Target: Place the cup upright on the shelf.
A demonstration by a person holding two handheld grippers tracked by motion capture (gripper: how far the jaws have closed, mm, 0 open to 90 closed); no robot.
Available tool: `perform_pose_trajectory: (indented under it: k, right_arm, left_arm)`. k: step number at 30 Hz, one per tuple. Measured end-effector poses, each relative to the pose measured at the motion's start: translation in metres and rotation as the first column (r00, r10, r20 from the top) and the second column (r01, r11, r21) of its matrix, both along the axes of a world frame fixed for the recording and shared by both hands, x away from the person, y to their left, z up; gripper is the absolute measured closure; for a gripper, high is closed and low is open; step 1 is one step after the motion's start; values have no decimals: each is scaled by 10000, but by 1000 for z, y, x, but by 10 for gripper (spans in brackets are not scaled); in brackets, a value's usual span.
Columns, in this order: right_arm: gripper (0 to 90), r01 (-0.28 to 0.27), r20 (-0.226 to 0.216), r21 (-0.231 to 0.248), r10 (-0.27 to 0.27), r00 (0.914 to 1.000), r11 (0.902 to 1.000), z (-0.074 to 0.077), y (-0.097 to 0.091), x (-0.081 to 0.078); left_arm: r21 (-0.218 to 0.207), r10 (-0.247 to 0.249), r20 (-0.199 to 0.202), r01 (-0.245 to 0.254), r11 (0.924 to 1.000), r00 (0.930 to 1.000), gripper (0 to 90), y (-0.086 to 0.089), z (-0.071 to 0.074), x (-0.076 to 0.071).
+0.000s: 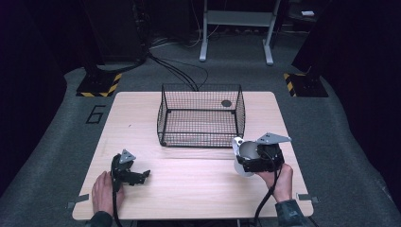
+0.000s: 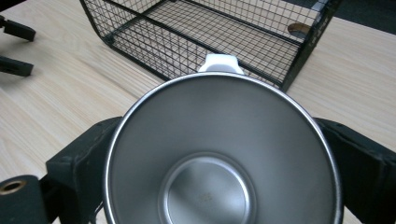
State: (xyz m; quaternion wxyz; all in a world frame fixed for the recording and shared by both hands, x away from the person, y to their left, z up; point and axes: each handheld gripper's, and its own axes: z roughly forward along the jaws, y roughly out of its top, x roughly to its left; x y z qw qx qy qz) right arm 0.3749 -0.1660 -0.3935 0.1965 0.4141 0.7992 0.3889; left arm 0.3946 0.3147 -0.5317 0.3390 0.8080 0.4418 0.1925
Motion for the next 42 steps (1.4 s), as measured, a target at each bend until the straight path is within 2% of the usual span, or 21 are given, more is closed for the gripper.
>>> perform_pose_trajectory:
  k: [2,4,6,7,9,12,24,33,42]
  right_arm:
    - [57,-93,36,14,93,10000,10000,3,3,1]
    - [57,-139,48,17,139,9999,9999,7,6,1]
    - [58,-283,105,144,282,9995,9995,13,9,2]
    - [57,-328,149,155,326,9994,9993,15,10,2]
    - [57,-365,178,173,362,9992,9992,17,12,3]
    - [57,-454,131,148,452,9989,9989,22,17,5]
    - [58,-788,168,181,785,9968,9967,44,28,20]
    - [57,-1069,398,141,1062,9935,9942,62,39,33]
    - [58,-1267,454,18,1265,9909,9919,72,50,47]
  left_arm:
    - [-38,-63,76,64,10000,10000,1,-1,0,1]
    - [-7,-338,-10,338,9994,9994,1,-2,0,3]
    - [201,-735,46,734,9971,9973,1,-3,1,6]
    - [101,-766,98,765,9970,9970,1,-5,0,7]
    - [139,-886,-9,886,9960,9961,1,-5,1,7]
    - [146,-1024,88,1023,9946,9947,1,-5,1,9]
    - [147,-1023,88,1022,9947,9947,1,-5,1,9]
    - [145,-1027,83,1025,9946,9947,1,-5,1,9]
    - [131,-1079,68,1078,9941,9941,2,-7,1,10]
